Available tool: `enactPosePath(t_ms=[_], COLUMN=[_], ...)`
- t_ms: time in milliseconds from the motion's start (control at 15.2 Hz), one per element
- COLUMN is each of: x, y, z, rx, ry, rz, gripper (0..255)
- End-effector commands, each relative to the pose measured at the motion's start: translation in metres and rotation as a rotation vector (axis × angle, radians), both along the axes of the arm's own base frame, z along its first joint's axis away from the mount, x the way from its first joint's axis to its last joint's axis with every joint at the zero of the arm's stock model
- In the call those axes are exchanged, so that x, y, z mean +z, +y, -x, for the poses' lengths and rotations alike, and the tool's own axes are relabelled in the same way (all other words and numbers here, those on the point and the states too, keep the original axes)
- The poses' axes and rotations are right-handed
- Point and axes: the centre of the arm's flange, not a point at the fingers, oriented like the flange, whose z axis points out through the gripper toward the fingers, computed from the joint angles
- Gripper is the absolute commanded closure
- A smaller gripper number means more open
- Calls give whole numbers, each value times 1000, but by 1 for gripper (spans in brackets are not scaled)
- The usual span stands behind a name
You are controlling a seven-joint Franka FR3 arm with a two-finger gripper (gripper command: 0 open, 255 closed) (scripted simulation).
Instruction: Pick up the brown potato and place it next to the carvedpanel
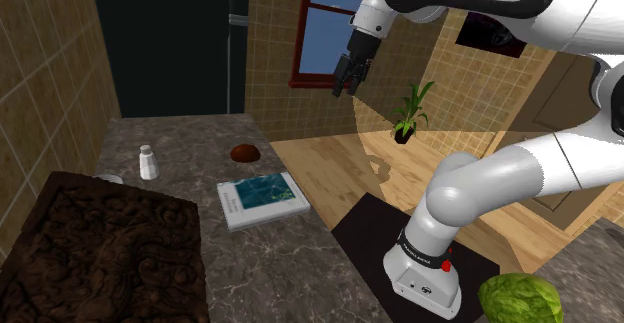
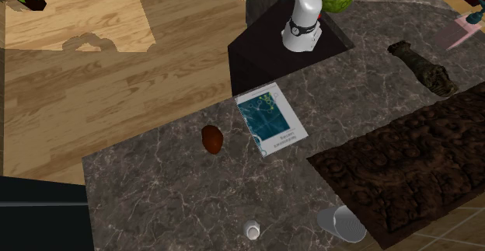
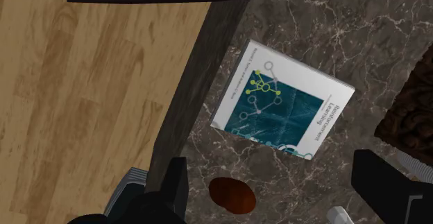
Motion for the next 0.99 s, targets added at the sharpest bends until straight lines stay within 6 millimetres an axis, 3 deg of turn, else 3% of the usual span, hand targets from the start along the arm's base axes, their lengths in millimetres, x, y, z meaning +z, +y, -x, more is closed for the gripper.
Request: enactPosePath(t_ms=[0,924], x=[0,-130], y=[0,19], z=[0,-126], rx=[0,456], ry=[0,-46], rz=[0,210], gripper=[0,0])
